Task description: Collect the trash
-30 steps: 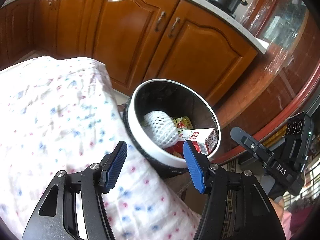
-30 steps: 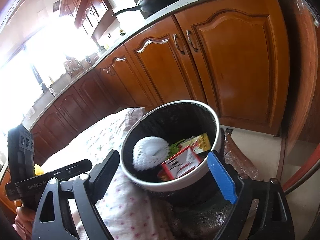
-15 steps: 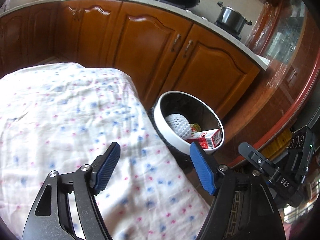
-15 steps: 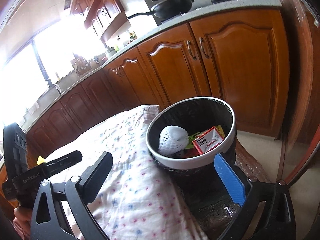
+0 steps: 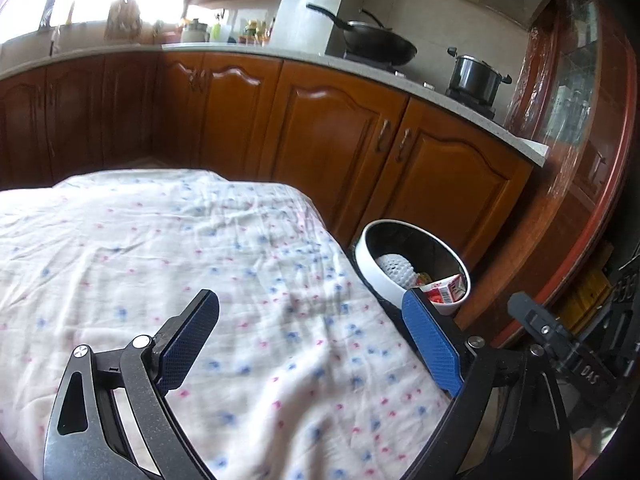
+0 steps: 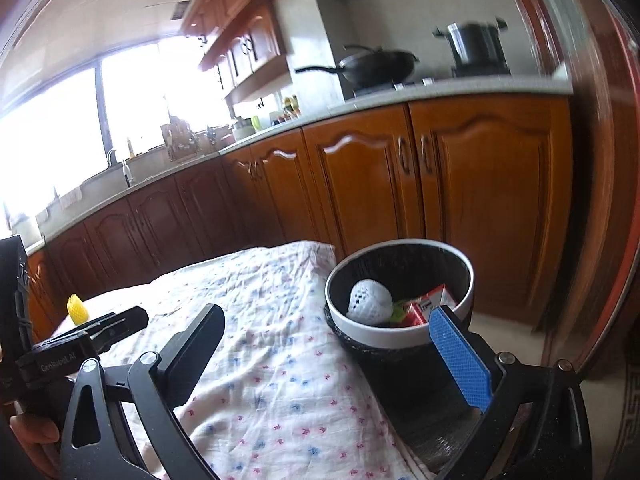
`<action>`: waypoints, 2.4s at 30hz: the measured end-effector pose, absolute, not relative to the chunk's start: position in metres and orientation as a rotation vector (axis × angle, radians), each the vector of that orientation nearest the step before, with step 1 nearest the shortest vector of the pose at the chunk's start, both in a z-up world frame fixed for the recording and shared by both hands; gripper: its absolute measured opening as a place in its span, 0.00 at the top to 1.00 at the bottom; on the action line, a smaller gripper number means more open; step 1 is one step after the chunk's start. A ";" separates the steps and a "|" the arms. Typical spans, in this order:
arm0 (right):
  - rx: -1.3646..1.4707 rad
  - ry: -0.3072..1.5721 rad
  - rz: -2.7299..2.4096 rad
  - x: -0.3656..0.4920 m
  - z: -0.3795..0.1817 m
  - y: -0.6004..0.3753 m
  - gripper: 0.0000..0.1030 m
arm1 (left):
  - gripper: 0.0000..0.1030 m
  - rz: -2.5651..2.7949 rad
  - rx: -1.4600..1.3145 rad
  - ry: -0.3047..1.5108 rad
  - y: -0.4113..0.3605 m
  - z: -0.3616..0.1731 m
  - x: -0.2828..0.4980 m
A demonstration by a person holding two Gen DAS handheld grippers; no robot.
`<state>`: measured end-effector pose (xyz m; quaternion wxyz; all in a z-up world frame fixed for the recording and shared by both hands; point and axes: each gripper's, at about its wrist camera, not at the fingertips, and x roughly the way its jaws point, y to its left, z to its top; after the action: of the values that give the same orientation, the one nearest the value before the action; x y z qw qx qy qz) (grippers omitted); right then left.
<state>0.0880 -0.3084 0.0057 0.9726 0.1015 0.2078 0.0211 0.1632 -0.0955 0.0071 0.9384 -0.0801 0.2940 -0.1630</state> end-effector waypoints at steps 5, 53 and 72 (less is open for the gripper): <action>0.172 0.371 0.039 0.075 0.012 -0.299 0.00 | 0.06 -0.290 -0.123 0.551 -0.088 0.006 0.142; 0.180 0.356 0.043 0.062 -0.018 -0.290 0.00 | 0.05 -0.133 0.012 0.421 -0.092 -0.004 0.087; 0.192 0.372 0.060 0.067 -0.024 -0.289 0.00 | 0.05 -0.124 0.018 0.432 -0.093 -0.009 0.092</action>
<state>0.0668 -0.2888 -0.0236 0.9777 0.0953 0.1846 0.0299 0.0918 -0.0929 -0.0090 0.9748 0.0087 0.2144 -0.0616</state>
